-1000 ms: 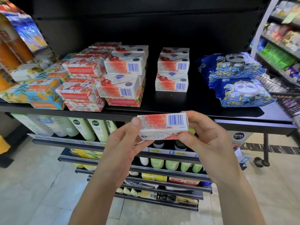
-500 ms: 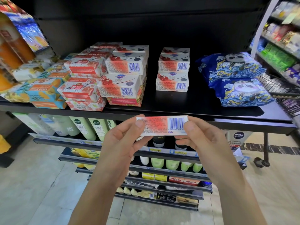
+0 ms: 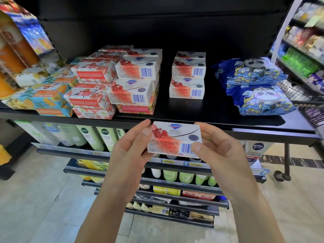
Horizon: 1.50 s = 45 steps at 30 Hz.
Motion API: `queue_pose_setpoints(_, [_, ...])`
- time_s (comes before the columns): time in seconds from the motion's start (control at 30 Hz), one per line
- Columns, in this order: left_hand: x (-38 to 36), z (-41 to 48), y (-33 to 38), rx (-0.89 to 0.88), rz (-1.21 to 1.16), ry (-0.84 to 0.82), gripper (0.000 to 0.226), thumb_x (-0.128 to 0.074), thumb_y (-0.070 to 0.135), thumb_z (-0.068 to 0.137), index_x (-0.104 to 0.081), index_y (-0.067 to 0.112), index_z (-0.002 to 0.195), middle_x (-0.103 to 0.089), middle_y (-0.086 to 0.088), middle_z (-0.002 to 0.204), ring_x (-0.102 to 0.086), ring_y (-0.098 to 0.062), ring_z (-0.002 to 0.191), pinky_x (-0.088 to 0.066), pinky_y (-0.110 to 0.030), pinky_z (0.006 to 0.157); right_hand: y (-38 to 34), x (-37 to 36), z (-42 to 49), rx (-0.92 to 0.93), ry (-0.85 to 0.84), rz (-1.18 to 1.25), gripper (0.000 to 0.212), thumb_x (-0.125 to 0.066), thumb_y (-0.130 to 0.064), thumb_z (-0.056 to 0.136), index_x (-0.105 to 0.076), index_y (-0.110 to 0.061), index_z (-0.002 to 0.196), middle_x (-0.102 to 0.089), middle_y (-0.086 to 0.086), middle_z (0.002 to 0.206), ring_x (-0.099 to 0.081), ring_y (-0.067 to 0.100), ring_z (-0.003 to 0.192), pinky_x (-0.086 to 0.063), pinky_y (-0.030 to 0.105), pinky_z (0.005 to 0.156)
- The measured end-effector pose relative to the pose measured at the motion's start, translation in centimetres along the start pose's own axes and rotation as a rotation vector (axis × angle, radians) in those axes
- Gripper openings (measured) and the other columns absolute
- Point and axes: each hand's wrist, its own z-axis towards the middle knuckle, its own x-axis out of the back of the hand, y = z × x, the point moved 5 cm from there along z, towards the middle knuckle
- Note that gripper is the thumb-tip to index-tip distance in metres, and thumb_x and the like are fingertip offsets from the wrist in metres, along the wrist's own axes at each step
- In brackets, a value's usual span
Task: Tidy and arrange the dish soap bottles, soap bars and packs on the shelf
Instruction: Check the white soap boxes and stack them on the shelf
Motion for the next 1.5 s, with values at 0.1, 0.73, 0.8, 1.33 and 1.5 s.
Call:
queue_pose_setpoints(0.1, [0.0,0.0,0.1,-0.001,-0.045,0.001,0.056,-0.065,0.042,0.091,-0.059,0.013,0.14,-0.073,-0.004,0.126,-0.067,-0.021,0.122,-0.049,-0.042,0.105,-0.2,0.0,0.1,0.079,-0.023,0.038,0.059,-0.084,-0.004,0.077,-0.062,-0.013,0.131,-0.073,0.006,0.123,-0.066,0.024,0.122,-0.055,0.03,0.098])
queue_pose_setpoints(0.73, [2.1,2.0,2.7,-0.3,0.151,0.112,0.031,-0.057,0.032,0.101,-0.072,0.013,0.122,-0.077,-0.004,0.115,-0.071,-0.022,0.112,-0.056,-0.037,0.1,-3.5,-2.4,3.3,0.403,-0.027,-0.27,0.066,-0.086,-0.012,0.076,-0.059,-0.018,0.136,-0.059,-0.002,0.135,-0.061,0.019,0.125,-0.052,0.027,0.101])
queue_pose_setpoints(0.8, [2.9,2.4,2.7,-0.381,0.314,0.156,0.026,-0.055,0.033,0.105,-0.073,0.024,0.122,-0.075,0.007,0.118,-0.068,-0.013,0.116,-0.051,-0.032,0.101,-4.2,-2.7,4.1,0.44,-0.028,-0.278,0.065,-0.086,-0.004,0.077,-0.059,-0.017,0.135,-0.06,0.0,0.133,-0.061,0.022,0.125,-0.052,0.028,0.102])
queue_pose_setpoints(1.33, [3.9,6.4,-1.0,-0.856,1.133,0.211,0.04,-0.062,0.037,0.095,-0.07,0.014,0.126,-0.065,0.001,0.129,-0.058,-0.021,0.124,-0.043,-0.04,0.109,-7.7,-7.2,10.4,0.339,0.015,-0.328,0.057,-0.091,-0.019,0.075,-0.063,-0.029,0.123,-0.07,-0.017,0.112,-0.068,0.001,0.105,-0.058,0.025,0.093])
queue_pose_setpoints(1.5, [3.8,6.3,-1.1,-0.851,1.094,0.197,0.04,-0.062,0.036,0.096,-0.07,0.013,0.127,-0.065,0.002,0.129,-0.057,-0.02,0.125,-0.041,-0.037,0.111,-6.8,-8.9,11.9,0.331,0.083,-0.402,0.066,-0.091,-0.03,0.073,-0.062,-0.018,0.131,-0.068,-0.01,0.118,-0.067,0.006,0.107,-0.059,0.034,0.094])
